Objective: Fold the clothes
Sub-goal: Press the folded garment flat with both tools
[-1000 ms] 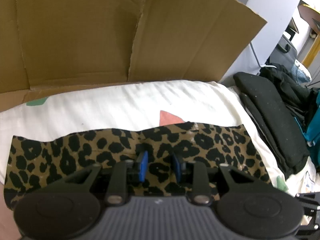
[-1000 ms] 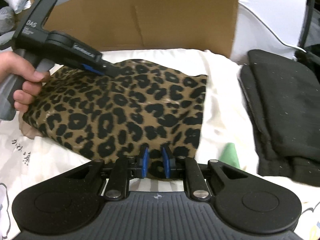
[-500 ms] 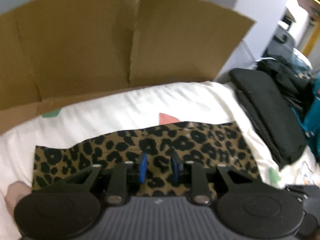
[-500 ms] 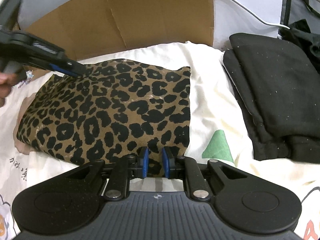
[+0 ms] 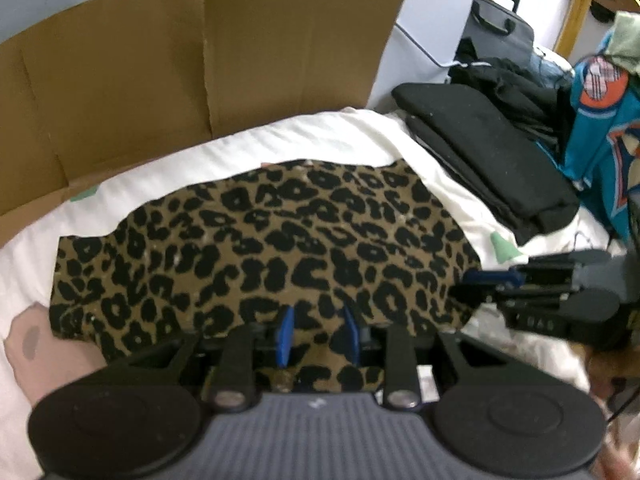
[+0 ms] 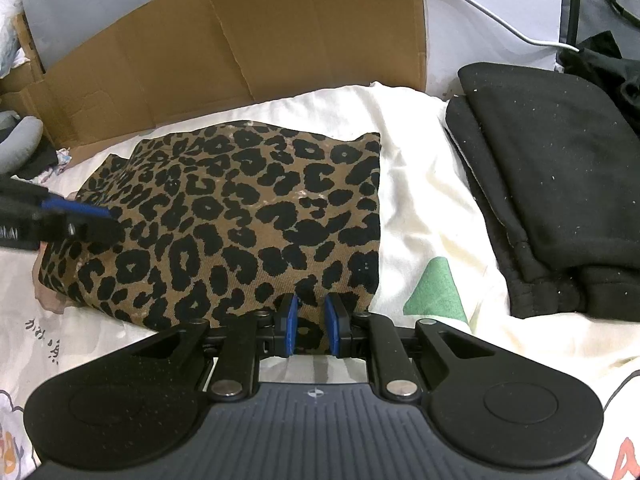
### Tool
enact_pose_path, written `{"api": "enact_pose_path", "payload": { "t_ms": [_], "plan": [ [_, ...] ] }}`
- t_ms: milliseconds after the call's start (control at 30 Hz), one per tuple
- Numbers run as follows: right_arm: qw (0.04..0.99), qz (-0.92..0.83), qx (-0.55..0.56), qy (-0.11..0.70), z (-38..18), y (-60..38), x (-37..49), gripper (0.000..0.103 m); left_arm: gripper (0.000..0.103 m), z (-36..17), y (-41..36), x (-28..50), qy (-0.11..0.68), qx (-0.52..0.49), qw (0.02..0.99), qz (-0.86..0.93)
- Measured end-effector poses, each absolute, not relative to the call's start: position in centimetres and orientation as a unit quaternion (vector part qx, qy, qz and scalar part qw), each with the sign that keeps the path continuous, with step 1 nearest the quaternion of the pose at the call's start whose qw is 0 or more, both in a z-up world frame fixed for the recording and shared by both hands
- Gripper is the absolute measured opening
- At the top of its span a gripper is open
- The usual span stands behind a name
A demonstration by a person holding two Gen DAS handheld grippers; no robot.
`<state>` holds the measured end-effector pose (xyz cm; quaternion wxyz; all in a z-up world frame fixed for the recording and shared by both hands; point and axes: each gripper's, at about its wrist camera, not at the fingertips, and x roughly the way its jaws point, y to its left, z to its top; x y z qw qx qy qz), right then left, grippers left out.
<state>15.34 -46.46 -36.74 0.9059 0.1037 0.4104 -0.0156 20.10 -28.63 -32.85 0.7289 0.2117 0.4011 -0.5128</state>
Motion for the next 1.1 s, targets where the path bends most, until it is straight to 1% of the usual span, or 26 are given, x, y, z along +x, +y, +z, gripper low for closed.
{"api": "enact_pose_path", "payload": {
  "t_ms": [133,233,333,433,600,733,1033,1100],
  "plan": [
    [0.906,-0.012,0.097,0.412,-36.8,-46.4,15.4,0.021,0.030,-33.9,-27.7,20.1,0.400,0.236,0.728,-0.504],
    [0.906,-0.010,0.092,0.413,-36.9,-46.4,15.5,0.021,0.030,-34.6,-26.6,20.4,0.387,0.273,0.728,-0.496],
    [0.906,-0.008,0.091,0.414,-36.9,-46.5,15.6,0.021,0.033,-34.8,-25.0,21.8,0.394,0.287,0.727,-0.483],
    [0.905,-0.010,0.094,0.416,-36.9,-46.5,15.6,0.021,0.030,-34.2,-23.5,22.9,0.394,0.305,0.734,-0.462],
    [0.905,-0.014,0.095,0.415,-36.9,-46.4,15.7,0.021,0.030,-32.0,-21.2,24.0,0.402,0.293,0.744,-0.445],
    [0.905,-0.014,0.094,0.415,-36.9,-46.4,15.7,0.021,0.031,-30.6,-20.7,23.3,0.399,0.278,0.750,-0.448],
    [0.905,-0.013,0.094,0.415,-36.9,-46.4,15.7,0.021,0.031,-30.6,-25.1,19.1,0.415,0.221,0.718,-0.514],
    [0.905,-0.012,0.093,0.415,-36.9,-46.4,15.6,0.021,0.028,-31.0,-26.0,18.1,0.411,0.216,0.714,-0.524]
  ]
}}
